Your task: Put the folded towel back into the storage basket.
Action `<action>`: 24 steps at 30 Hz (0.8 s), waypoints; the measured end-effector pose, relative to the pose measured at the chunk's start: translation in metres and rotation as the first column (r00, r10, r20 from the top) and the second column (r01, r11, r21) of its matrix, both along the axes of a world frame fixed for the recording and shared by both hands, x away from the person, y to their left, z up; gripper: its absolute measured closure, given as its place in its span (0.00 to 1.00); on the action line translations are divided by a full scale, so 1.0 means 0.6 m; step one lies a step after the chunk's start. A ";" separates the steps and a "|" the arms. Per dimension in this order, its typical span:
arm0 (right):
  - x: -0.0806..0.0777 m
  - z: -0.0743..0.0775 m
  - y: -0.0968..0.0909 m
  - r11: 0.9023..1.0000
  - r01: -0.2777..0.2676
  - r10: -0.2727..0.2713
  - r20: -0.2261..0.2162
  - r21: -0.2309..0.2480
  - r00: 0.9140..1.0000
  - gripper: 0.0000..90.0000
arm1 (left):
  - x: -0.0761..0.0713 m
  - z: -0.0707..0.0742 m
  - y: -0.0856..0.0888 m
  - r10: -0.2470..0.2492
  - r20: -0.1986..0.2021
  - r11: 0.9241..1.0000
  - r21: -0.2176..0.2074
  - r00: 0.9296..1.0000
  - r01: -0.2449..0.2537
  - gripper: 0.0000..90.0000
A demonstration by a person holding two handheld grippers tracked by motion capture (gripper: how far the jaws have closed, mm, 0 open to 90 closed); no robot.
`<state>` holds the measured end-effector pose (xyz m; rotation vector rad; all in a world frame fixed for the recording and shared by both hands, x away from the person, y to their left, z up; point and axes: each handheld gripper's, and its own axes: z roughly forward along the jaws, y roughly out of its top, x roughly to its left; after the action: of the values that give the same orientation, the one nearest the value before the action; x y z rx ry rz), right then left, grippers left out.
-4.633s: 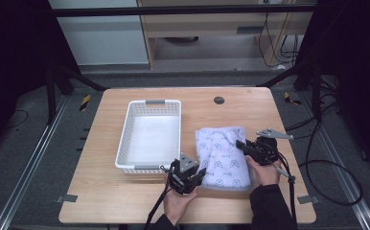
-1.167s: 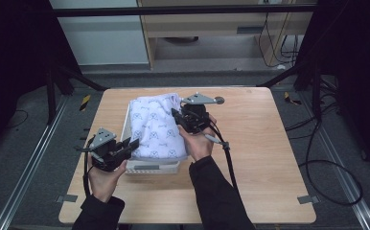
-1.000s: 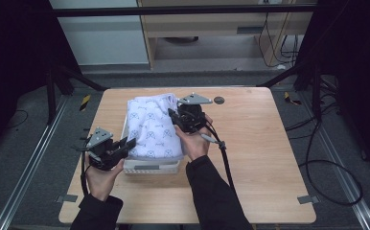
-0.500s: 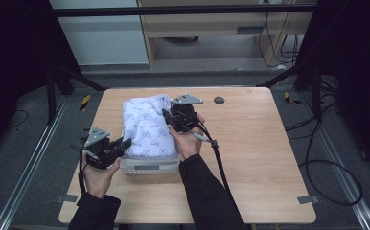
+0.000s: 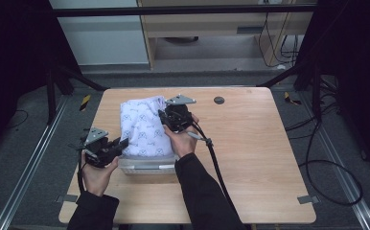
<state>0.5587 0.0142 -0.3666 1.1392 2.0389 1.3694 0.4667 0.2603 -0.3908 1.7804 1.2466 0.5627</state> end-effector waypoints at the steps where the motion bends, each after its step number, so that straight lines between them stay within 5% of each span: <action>1: 0.001 -0.002 0.001 1.000 -0.001 0.001 0.000 -0.004 1.000 0.81 | 0.001 -0.002 0.000 0.001 -0.003 1.000 -0.002 1.000 -0.001 0.82; 24: 0.023 -0.059 0.007 1.000 0.006 -0.007 -0.062 -0.028 0.998 0.81 | 0.020 -0.042 -0.007 0.011 -0.057 0.998 0.058 0.998 -0.008 0.82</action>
<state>0.5728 0.0184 -0.4018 1.1891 2.0893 1.3134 0.4789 0.2558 -0.4162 1.8507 1.2899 0.5617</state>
